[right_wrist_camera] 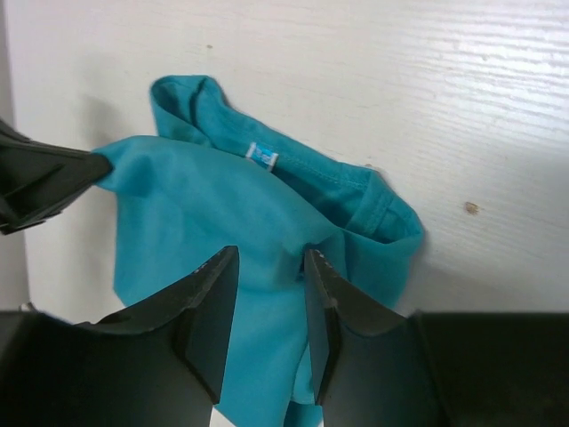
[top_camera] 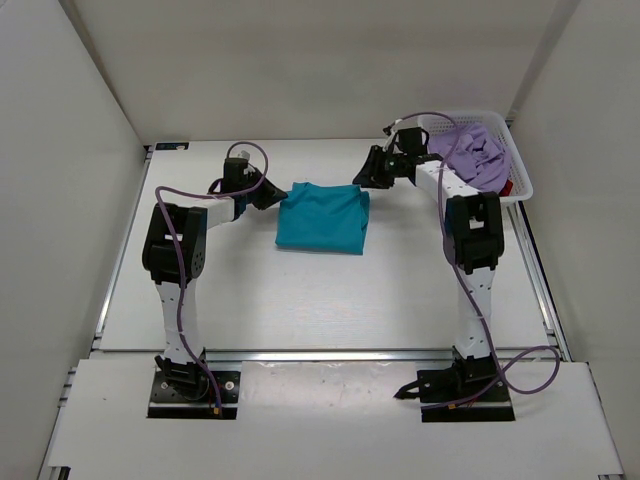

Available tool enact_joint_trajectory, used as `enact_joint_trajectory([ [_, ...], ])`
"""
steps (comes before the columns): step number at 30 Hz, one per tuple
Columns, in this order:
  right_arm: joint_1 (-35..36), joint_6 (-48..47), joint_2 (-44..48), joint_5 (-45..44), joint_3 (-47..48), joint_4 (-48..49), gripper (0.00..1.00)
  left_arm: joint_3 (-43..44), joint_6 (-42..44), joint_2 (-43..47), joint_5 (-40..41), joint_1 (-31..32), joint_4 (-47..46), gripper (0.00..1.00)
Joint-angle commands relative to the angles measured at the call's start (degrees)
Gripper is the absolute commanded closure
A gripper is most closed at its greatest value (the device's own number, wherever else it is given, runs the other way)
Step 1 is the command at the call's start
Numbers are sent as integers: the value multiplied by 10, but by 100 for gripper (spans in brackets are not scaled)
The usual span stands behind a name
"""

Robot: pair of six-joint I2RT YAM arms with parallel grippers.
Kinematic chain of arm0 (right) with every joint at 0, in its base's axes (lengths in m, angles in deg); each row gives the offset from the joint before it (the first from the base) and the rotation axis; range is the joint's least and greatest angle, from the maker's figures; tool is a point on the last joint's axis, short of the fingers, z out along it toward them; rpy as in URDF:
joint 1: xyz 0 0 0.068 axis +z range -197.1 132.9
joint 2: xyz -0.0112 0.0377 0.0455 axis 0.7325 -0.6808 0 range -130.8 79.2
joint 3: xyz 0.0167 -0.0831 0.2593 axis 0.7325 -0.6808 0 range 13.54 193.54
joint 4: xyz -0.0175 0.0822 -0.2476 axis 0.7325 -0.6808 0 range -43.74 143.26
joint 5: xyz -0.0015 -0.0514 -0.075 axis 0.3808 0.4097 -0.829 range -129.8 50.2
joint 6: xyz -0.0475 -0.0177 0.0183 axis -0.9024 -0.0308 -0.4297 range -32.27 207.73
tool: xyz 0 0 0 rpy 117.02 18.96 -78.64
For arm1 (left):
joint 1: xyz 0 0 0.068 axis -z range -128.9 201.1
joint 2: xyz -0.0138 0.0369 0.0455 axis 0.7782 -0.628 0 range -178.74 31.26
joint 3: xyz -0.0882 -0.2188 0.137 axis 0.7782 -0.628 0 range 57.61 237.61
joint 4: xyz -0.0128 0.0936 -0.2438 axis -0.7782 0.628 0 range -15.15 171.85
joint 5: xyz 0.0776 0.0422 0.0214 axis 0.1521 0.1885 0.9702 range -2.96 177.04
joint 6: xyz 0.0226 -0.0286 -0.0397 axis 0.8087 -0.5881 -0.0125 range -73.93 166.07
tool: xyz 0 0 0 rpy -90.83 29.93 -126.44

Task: Fold and stack the t-shirts
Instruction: Fold the long partially folded tshirt into a neat square

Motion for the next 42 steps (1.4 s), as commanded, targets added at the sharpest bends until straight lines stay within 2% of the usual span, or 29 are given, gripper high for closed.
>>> enact_joint_trajectory([
  [1, 5, -18, -6, -44, 32, -43, 66, 20, 1, 19, -8, -1, -5, 92],
  [5, 4, -3, 7, -32, -1, -12, 64, 21, -1, 16, -10, -1, -7, 93],
  [8, 9, -14, -15, -22, 32, -42, 70, 19, -4, 13, -11, 0, -8, 93],
  [10, 11, -11, -19, -10, 34, -45, 81, 24, -1, 15, -11, 2, -8, 94],
  [11, 15, 1, -17, -9, 32, -36, 91, 24, -3, 14, -15, 0, -6, 94],
  [13, 8, 9, 1, -3, 12, -17, 100, 25, -6, 19, -13, 0, -8, 94],
  [21, -14, 50, 139, -10, -155, 46, 100, 23, -7, 56, -15, 7, -8, 97],
  [29, -32, 62, 202, -24, -214, 49, 100, 48, -17, 57, -7, 26, -10, 97],
  [32, -44, 71, 197, -33, -226, 41, 100, 85, -14, 22, -8, 42, 8, 98],
  [35, -54, 68, 184, -51, -237, 35, 100, 124, -9, -19, -14, 55, 20, 95],
  [39, -66, 85, 183, -67, -278, 60, 100, 185, -14, -73, -15, 68, 41, 86],
  [42, -69, 87, 161, -76, -266, 57, 100, 240, -12, -107, -2, 64, 69, 80],
])
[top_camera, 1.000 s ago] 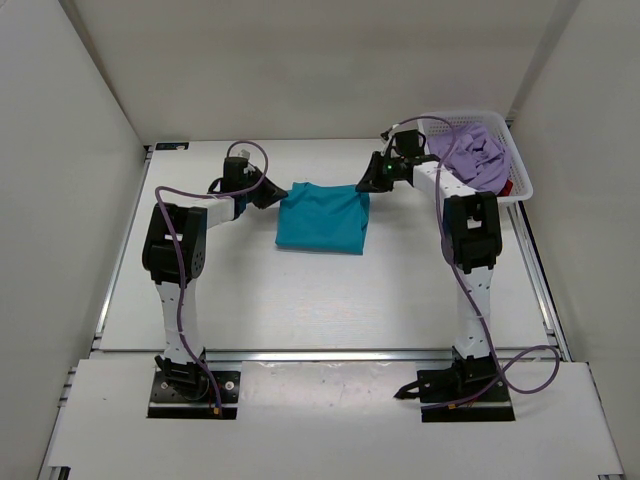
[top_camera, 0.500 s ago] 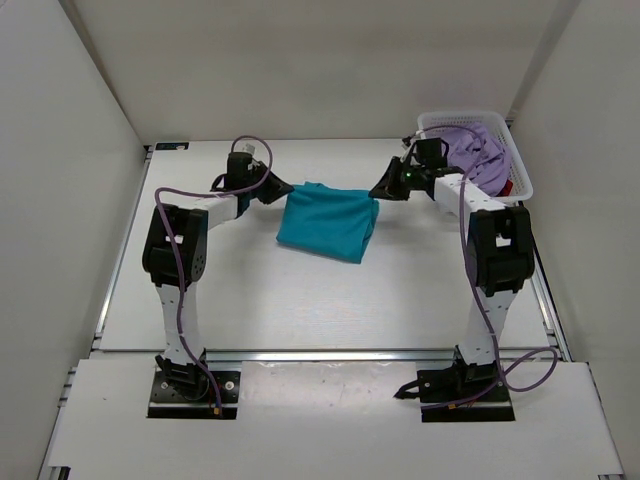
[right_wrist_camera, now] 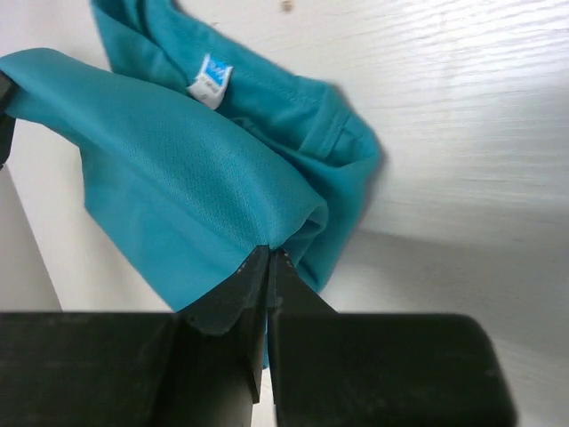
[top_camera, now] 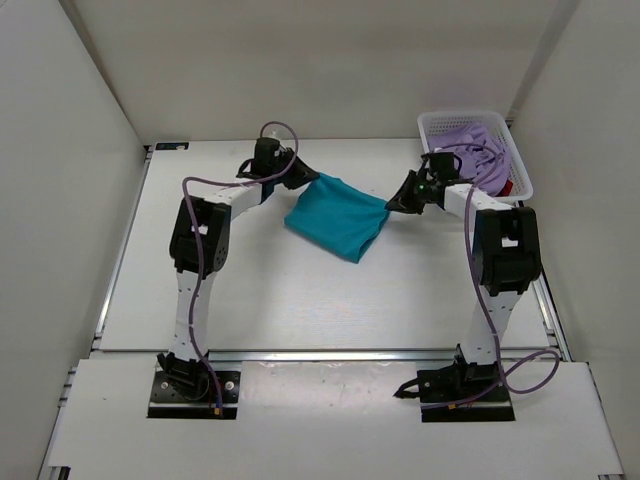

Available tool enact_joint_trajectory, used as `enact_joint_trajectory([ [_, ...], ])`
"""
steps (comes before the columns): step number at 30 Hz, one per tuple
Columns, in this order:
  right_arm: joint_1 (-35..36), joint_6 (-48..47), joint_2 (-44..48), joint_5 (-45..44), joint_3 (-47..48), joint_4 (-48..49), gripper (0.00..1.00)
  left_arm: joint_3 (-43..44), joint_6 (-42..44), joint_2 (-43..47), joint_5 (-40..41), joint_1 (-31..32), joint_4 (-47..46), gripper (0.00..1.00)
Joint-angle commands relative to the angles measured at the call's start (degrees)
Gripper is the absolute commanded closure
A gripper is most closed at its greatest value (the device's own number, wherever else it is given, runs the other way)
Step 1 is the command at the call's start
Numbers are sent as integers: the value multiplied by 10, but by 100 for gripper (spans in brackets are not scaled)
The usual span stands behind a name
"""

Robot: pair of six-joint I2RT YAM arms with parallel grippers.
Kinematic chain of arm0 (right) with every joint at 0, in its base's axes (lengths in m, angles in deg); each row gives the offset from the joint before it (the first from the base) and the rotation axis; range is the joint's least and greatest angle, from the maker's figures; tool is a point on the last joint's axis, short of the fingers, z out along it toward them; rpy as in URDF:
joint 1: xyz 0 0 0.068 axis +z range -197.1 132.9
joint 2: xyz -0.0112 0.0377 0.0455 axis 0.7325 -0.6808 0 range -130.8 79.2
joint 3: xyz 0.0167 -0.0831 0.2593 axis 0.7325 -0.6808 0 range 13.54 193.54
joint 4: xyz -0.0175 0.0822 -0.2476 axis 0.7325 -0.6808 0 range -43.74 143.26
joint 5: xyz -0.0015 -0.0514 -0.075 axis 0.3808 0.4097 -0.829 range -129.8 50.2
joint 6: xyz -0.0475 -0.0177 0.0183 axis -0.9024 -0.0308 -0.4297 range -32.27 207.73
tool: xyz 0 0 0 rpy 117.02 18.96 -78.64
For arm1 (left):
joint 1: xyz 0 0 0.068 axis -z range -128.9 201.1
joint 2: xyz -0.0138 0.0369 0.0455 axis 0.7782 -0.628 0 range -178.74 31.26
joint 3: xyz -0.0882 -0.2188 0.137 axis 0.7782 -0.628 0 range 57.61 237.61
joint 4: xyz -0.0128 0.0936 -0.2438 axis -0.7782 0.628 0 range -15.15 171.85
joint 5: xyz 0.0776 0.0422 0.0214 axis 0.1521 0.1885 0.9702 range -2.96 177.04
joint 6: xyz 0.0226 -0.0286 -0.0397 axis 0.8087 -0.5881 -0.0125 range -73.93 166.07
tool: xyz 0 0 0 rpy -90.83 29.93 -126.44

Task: Fold and stack the t-shirts
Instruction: Fold the long partially folded tshirt into a neat square

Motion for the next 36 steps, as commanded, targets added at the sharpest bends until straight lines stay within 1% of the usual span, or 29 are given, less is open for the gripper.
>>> enact_joint_trajectory([
  [1, -3, 9, -24, -16, 20, 22, 100, 56, 1, -31, 6, -5, 43, 77],
  [2, -2, 3, -31, -22, 27, 13, 100, 74, -2, -39, 0, -11, 43, 74],
  [4, 1, 2, -45, -32, 51, 4, 100, 100, -7, -59, -1, -10, 58, 63],
  [5, 4, 1, -52, -33, 66, -6, 98, 117, -8, -61, -5, -8, 61, 60],
  [6, 5, -2, -53, -41, 74, -15, 94, 129, -7, -67, -10, -11, 64, 54],
  [8, 9, -16, -44, -57, 78, -24, 79, 129, 0, -57, -6, -13, 68, 43],
  [9, 13, -24, -33, -73, 70, -28, 76, 116, 3, -43, 1, -16, 57, 40],
  [10, 19, -29, -21, -90, 70, -27, 70, 99, 5, -25, 5, -25, 51, 38],
  [11, 20, -32, -6, -98, 57, -30, 68, 87, 4, -15, 4, -29, 50, 38],
  [12, 26, -35, 12, -114, 53, -23, 67, 56, 1, 10, 13, -35, 19, 40],
  [13, 33, -36, 31, -119, 37, -17, 67, 21, -4, 34, 14, -36, -7, 46],
  [14, 42, -38, 37, -137, 22, -12, 67, 5, -6, 48, 16, -38, -15, 51],
  [15, 43, -42, 54, -154, 8, -9, 69, -15, -1, 66, 23, -35, -25, 54],
  [16, 52, -41, 68, -158, 1, -2, 71, -33, 3, 79, 20, -30, -21, 57],
  [17, 62, -43, 72, -159, -16, 10, 77, -38, 12, 91, 23, -21, -26, 62],
  [18, 65, -41, 81, -156, -27, 17, 87, -55, 23, 95, 26, -7, -26, 63],
  [19, 73, -40, 82, -152, -32, 34, 91, -67, 28, 102, 33, 8, -29, 63],
  [20, 77, -40, 80, -126, -42, 44, 96, -70, 39, 100, 39, 15, -27, 63],
  [21, 84, -33, 73, -85, -49, 64, 99, -70, 48, 96, 42, 30, -26, 64],
  [22, 91, -33, 59, -53, -39, 70, 99, -58, 54, 79, 43, 38, -15, 64],
  [24, 101, -37, 31, -30, -23, 61, 100, -43, 46, 48, 34, 44, 10, 65],
  [25, 109, -39, 20, -36, -24, 50, 100, -54, 31, 34, 16, 41, 11, 66],
  [26, 111, -39, 13, -45, -23, 46, 100, -83, 23, 31, 7, 37, -2, 67],
  [28, 108, -27, 10, -45, -56, 61, 100, -150, -9, 49, 2, 28, -28, 68],
  [29, 106, -22, 8, -43, -64, 70, 100, -213, -27, 72, 9, 26, -68, 68],
  [31, 91, -16, -2, -36, -76, 70, 100, -299, -42, 115, 18, 19, -91, 67],
  [32, 85, -21, -7, -36, -73, 63, 100, -322, -53, 122, 20, 21, -105, 67],
  [34, 79, -28, -19, -23, -64, 54, 100, -404, -68, 155, 19, 21, -137, 67],
  [36, 78, -38, -29, -8, -44, 39, 100, -458, -90, 180, 23, 25, -162, 67],
])
